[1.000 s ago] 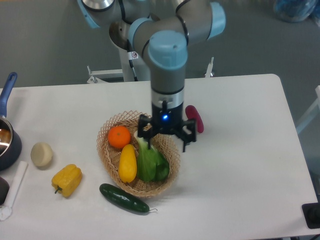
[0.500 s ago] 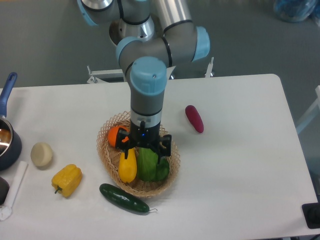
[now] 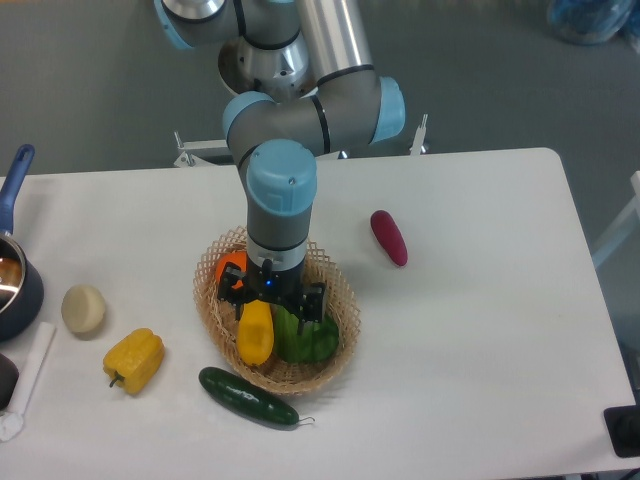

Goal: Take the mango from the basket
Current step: 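Lower further and close the gripper around the yellow mango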

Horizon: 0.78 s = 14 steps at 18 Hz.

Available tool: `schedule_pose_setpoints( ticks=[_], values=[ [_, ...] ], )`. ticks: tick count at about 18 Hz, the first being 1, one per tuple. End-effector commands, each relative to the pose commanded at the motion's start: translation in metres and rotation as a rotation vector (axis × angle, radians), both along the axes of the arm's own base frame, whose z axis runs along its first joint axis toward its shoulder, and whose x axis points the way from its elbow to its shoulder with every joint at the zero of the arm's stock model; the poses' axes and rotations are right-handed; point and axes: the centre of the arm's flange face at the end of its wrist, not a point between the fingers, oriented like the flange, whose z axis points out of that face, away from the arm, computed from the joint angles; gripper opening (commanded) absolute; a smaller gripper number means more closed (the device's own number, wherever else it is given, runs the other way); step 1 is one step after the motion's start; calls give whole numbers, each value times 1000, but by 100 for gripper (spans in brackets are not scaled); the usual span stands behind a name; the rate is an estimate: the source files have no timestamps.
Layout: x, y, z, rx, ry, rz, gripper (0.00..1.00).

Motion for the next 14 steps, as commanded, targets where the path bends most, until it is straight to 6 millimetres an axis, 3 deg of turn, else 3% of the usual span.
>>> schedule_pose_setpoints(
  ticks=[14],
  values=[
    [10, 5, -21, -29, -23, -27, 100]
  ],
)
